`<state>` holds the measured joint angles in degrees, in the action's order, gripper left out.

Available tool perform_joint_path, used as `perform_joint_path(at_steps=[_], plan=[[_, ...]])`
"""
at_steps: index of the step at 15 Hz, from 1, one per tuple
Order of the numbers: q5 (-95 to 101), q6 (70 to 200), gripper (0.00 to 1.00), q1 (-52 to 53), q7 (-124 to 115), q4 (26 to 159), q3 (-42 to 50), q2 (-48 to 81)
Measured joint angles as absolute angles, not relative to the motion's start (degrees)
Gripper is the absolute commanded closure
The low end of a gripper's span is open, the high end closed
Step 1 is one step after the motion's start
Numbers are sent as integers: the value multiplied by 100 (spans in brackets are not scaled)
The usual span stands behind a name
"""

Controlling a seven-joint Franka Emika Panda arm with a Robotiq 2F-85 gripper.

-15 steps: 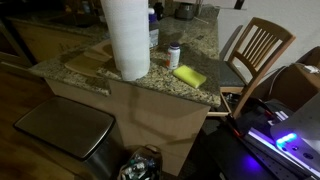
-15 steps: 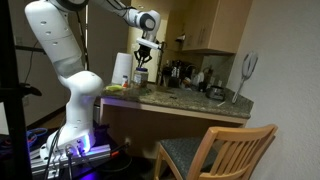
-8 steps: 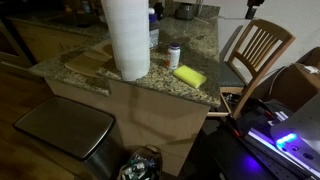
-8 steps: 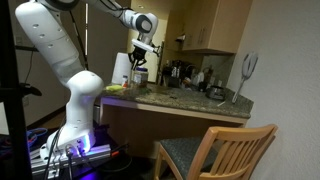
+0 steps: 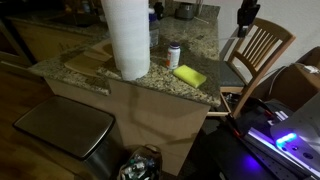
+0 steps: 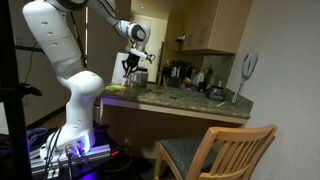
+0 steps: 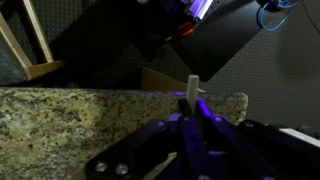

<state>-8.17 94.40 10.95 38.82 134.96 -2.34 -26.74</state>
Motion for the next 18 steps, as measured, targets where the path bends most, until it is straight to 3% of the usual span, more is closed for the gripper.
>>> perform_joint_path(at_steps=[3,4,8,9,18], plan=[[-758,9999,97,1119,3332,13667,-449,-2606],[-751,10189,90,1134,3162,13728,-490,-2605],[-724,10524,90,1160,2779,13848,-572,-2605],[-724,10532,97,1160,2772,13849,-572,-2605],[-679,10463,97,1182,2763,13845,-561,-2605]])
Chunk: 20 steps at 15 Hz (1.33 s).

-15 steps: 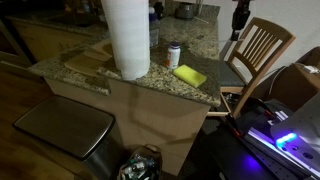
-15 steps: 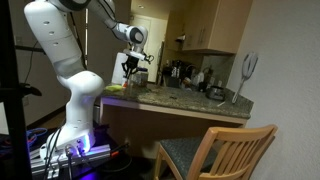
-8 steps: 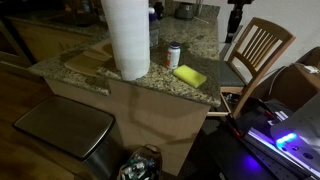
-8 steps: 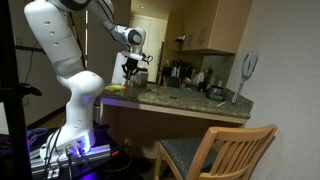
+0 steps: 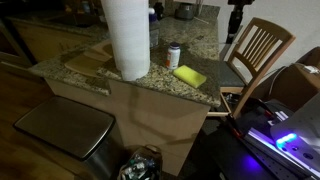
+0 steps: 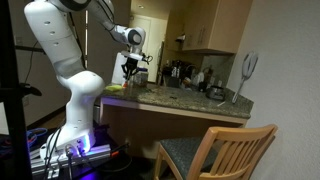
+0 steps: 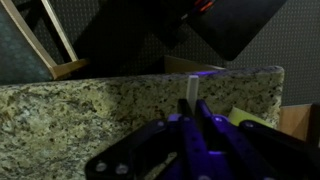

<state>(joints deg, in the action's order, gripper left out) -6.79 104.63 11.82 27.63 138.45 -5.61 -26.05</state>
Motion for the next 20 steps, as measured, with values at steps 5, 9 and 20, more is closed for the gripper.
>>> perform_joint_path(at_steps=[5,9,20], plan=[[-601,9527,90,1246,3004,13696,-486,-2601],[-583,9509,97,1257,3055,13674,-482,-2600],[-522,9467,97,1388,2016,12001,-692,-3501]])
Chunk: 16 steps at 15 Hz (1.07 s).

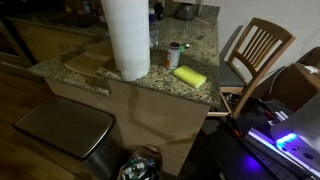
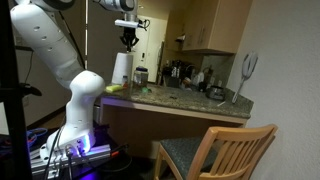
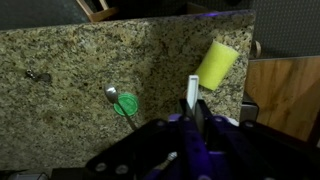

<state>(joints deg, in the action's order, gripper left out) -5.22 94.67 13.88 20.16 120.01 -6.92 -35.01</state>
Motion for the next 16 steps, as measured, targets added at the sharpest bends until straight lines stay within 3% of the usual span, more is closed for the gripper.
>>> perform_joint_path(at_steps=[6,7,11,12,16], plan=[[-796,10040,97,1383,2032,12910,-454,-2720],[-904,10366,90,1383,2063,13113,-430,-2511],[-911,10463,90,1384,2065,13116,-438,-2375],[-911,10456,97,1384,2064,13110,-438,-2447],[-911,10447,97,1384,2038,13156,-444,-2473]])
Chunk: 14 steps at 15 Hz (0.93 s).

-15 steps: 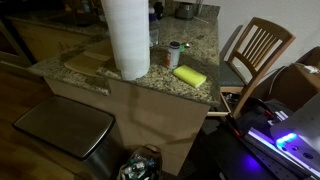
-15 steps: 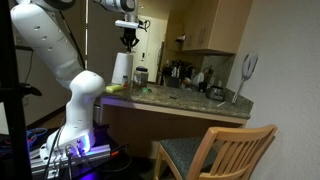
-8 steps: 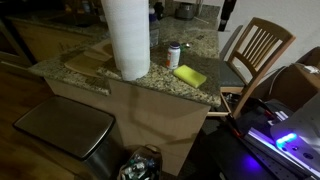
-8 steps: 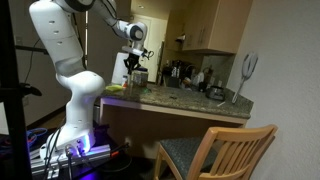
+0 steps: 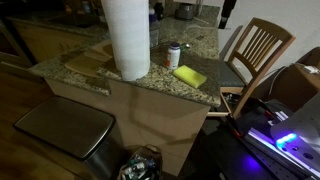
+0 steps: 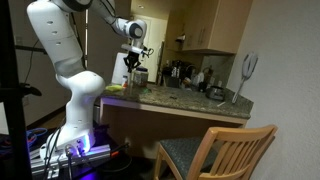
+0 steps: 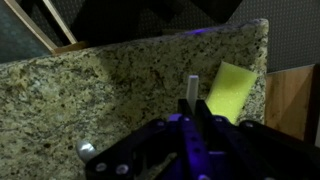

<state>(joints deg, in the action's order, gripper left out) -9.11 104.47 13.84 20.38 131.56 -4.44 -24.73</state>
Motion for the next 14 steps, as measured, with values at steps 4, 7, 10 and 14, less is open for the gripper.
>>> perform_joint_path(at_steps=[4,7,10,14], plan=[[-940,10595,97,1388,2023,13519,-513,-2061],[-1001,10854,90,1404,2022,13739,-609,-1735],[-1001,10848,97,1401,2022,13710,-608,-1769],[-859,10854,97,1396,1908,13707,-612,-1791]])
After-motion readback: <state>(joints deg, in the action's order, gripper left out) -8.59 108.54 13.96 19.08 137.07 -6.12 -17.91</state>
